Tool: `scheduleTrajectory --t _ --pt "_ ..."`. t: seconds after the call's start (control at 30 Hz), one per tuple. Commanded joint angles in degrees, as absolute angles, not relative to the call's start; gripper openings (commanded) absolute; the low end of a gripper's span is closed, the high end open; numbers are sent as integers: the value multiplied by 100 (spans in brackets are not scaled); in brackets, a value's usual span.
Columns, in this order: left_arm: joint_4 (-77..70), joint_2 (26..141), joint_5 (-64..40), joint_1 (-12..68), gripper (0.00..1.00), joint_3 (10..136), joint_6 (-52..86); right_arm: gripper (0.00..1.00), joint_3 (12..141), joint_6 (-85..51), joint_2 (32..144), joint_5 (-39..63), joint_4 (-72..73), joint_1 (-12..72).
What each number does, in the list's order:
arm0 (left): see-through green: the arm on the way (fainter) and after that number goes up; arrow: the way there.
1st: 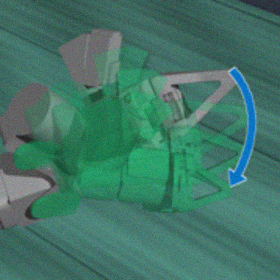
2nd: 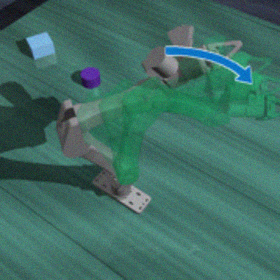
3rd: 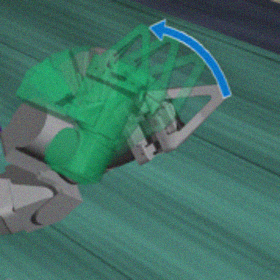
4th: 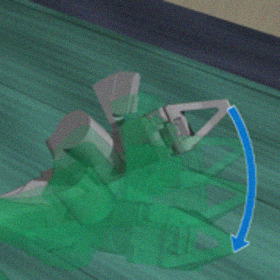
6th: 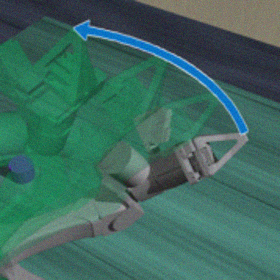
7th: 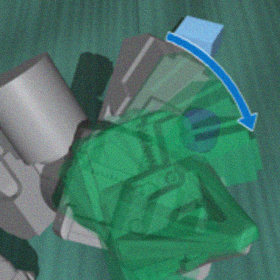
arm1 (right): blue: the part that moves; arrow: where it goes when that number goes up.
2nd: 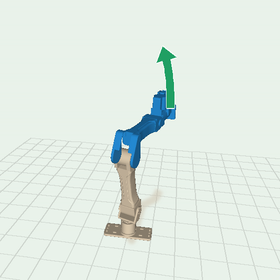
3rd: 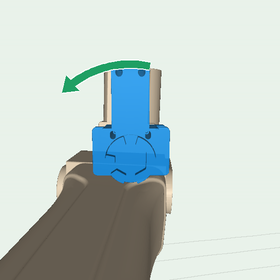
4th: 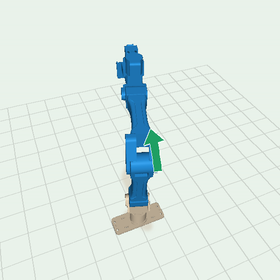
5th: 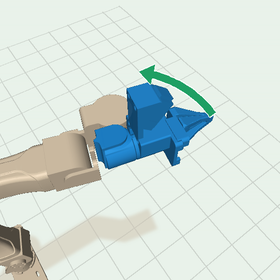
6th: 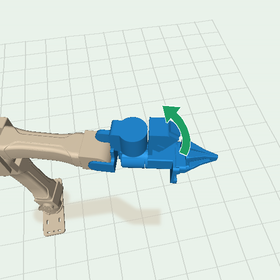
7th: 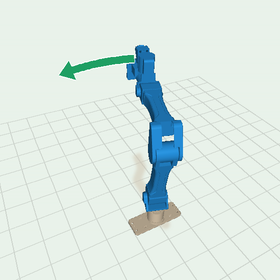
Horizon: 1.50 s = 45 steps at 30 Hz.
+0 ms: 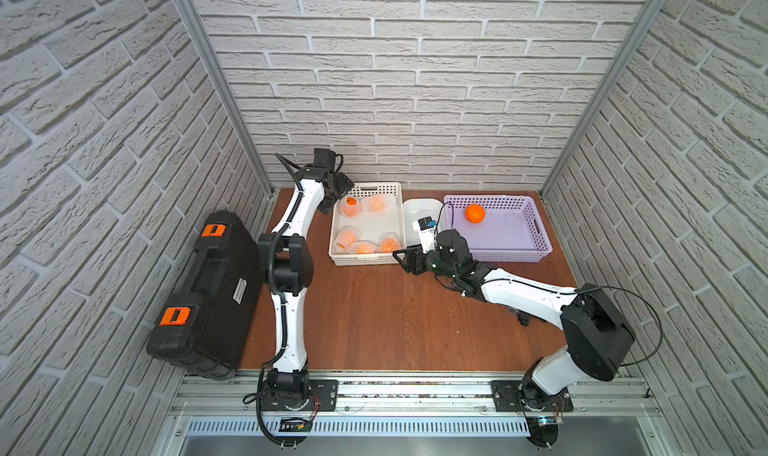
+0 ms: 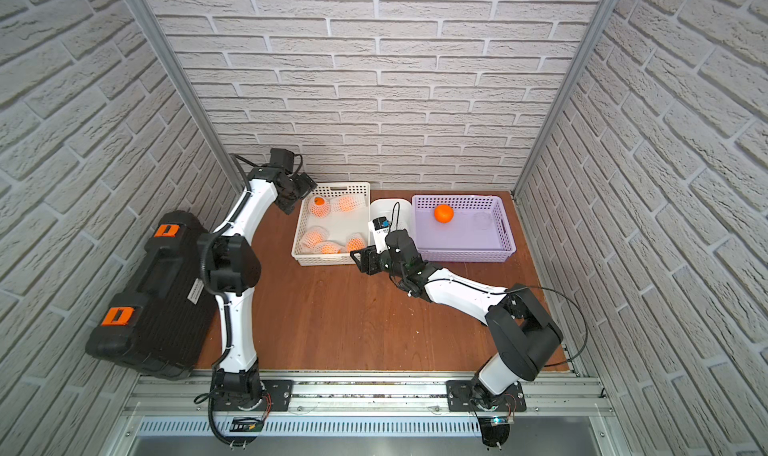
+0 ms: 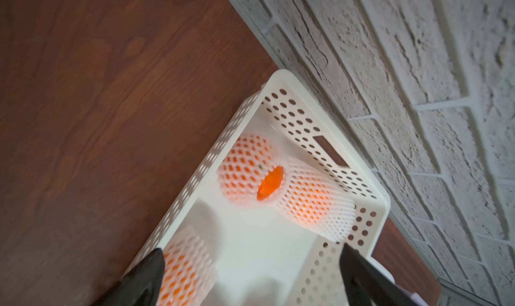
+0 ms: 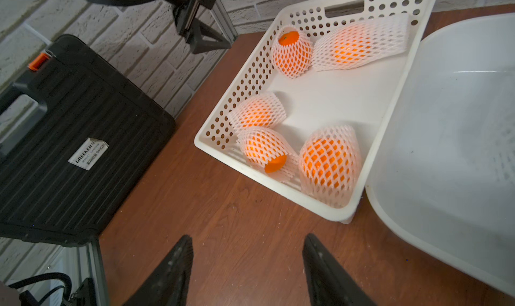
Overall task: Remove foam nets from oranges
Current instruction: Pick up the orange from the basket.
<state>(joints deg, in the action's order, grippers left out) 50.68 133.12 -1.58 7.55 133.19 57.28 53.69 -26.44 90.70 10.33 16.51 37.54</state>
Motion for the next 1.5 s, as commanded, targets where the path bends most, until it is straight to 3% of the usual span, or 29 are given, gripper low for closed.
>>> scheduleTrajectory --t 0.0,0.37,0.9,1.13,1.47 --pt "5578 13791 -299 839 98 13994 5391 63 5496 -2363 9131 1015 1861 3819" --pt "4540 14441 -582 904 98 14216 5024 63 5703 -2325 9421 1189 1831 3821" --pt "4567 15107 998 1168 96 14621 4820 63 5756 -2294 9461 1159 1779 3815" --pt "4625 15182 1502 1253 91 14612 5012 63 5757 -2271 9463 1225 1786 3814" --pt "4465 15328 1291 1232 82 14587 5264 62 5739 -2257 9442 1248 1781 3808"
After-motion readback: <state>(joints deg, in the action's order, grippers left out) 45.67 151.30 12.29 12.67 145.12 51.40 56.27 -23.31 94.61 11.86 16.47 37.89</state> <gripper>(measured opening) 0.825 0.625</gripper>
